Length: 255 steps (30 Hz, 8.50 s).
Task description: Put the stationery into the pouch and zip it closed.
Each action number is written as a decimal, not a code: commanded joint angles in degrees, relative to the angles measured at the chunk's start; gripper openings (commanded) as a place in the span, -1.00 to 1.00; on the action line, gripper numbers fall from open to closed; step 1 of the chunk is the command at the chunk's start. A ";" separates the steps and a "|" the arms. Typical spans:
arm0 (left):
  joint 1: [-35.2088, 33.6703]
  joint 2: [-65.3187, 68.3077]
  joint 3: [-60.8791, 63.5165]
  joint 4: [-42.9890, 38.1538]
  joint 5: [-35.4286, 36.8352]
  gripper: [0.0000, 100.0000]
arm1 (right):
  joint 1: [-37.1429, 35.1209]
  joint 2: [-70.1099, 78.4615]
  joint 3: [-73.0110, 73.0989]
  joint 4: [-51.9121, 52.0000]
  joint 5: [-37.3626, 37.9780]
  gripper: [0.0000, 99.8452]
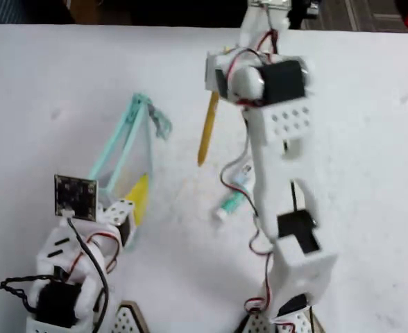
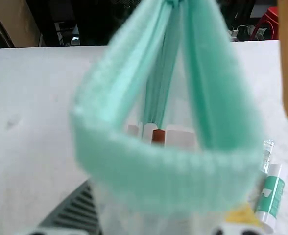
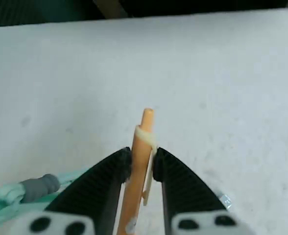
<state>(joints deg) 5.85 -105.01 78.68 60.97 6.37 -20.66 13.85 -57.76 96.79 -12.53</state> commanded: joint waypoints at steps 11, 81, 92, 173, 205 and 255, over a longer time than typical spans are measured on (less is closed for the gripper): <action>0.13 0.31 0.26 -0.97 0.62 -0.58 | -11.65 -28.97 -0.70 1.10 13.19 -0.97; 4.26 0.31 0.44 0.62 0.44 -0.46 | -26.15 -22.46 20.48 -25.63 13.10 -0.97; 4.26 0.31 0.44 0.44 0.62 -0.46 | -26.59 -22.73 20.04 -8.48 13.27 -0.94; 4.35 0.31 2.11 -0.88 0.53 -0.46 | 11.74 4.62 64.79 -37.14 -0.35 -0.67; 4.62 0.31 0.35 1.41 3.25 -0.46 | 10.77 -17.98 52.13 -25.45 3.87 -0.97; 4.26 0.31 0.09 1.14 3.25 -0.46 | -29.93 -42.59 60.04 -43.91 21.71 -0.97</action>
<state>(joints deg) 9.10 -105.01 80.18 61.05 8.40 -50.20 -26.59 0.35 53.19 8.31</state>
